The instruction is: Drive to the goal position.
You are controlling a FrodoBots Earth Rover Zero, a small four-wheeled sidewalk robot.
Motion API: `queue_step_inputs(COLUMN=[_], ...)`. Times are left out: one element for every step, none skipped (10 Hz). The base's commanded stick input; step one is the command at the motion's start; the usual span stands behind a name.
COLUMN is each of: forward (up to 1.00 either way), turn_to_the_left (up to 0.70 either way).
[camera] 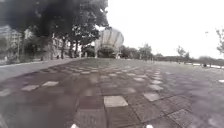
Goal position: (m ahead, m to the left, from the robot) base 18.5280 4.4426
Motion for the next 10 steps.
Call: queue_step_inputs(forward=[1.0, 1.0, 1.0, 1.0, 1.0, 1.0, 1.0, 1.0, 1.0, 1.0], turn_to_the_left=[0.0, 0.0, 0.0, 0.0, 0.0, 0.0, 0.0, 0.0, 0.0, 0.0])
